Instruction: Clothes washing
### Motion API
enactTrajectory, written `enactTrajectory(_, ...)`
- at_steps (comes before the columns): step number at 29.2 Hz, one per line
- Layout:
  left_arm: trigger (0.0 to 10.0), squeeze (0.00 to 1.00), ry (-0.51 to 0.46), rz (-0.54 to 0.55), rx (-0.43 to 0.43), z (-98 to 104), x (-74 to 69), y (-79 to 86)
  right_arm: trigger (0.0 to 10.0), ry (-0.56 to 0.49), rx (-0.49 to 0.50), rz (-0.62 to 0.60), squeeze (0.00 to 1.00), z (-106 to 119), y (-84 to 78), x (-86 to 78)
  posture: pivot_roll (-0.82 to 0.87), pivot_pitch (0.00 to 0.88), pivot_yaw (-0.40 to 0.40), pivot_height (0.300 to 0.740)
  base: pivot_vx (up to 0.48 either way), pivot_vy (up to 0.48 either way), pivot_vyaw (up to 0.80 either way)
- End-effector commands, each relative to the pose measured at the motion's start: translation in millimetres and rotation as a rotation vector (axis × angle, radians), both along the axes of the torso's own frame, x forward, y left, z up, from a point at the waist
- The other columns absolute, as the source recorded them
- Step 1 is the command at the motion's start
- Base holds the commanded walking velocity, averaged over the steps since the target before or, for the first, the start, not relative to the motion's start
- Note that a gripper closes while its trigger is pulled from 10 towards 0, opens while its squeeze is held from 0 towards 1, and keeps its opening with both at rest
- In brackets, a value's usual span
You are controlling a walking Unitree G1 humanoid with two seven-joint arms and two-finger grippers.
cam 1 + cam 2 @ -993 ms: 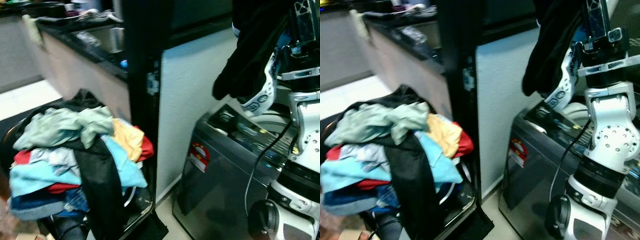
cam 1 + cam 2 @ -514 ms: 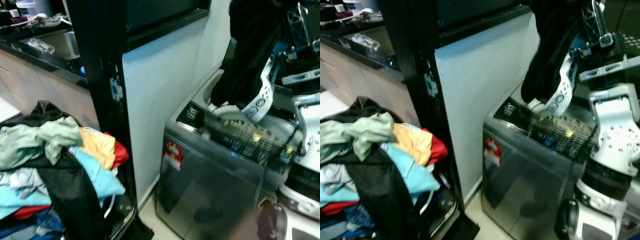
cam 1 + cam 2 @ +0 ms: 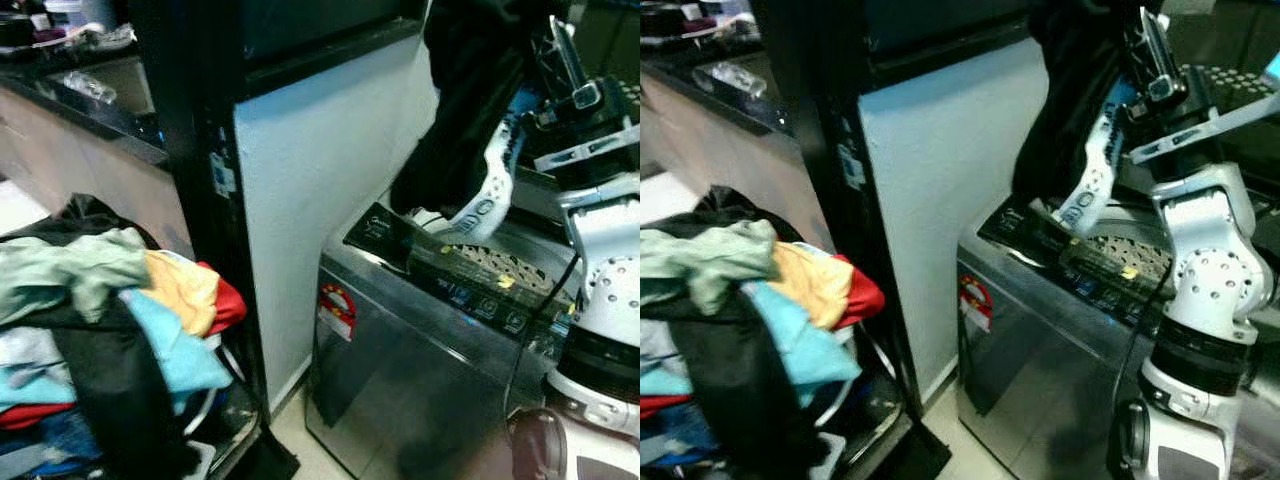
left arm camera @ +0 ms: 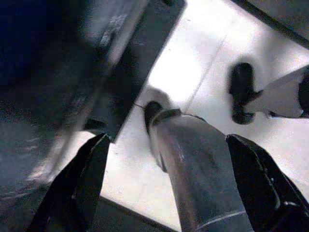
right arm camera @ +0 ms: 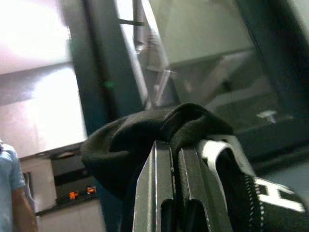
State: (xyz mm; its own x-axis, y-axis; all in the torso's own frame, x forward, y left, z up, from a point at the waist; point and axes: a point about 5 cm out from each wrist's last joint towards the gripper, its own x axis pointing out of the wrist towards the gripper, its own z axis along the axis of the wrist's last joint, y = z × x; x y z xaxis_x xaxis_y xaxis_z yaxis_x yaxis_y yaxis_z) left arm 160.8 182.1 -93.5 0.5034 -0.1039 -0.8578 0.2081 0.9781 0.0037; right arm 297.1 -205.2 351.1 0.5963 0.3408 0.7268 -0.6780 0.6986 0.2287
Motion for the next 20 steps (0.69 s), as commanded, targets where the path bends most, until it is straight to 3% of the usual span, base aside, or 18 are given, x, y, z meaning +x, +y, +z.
enactTrajectory(1,10.0,0.0,0.001,-0.01,0.006,0.4,0.4,1.9,10.0,-0.033,-0.009,-0.011,0.0,4.5,-0.7,-3.2,0.04,0.011,-0.017,0.74,0.0,-0.465,0.0)
enactTrajectory(10,10.0,0.0,0.0,-0.008,0.003,0.3,0.0,1.9,10.0,-0.035,-0.03,-0.032,0.0,3.0,-1.1,-1.6,0.04,0.012,-0.017,0.74,0.0,-0.45,0.0)
enactTrajectory(12,10.0,0.0,-0.001,0.004,0.003,0.1,-0.5,2.1,10.0,-0.025,-0.045,-0.035,0.0,1.6,-0.6,-0.6,0.05,0.013,-0.019,0.74,0.0,0.0,0.0)
enactTrajectory(20,10.0,0.0,-0.001,0.008,0.006,0.2,-0.3,3.1,10.0,-0.013,-0.07,-0.024,0.0,0.0,2.4,2.0,0.05,0.009,-0.024,0.74,0.0,0.0,-0.79)
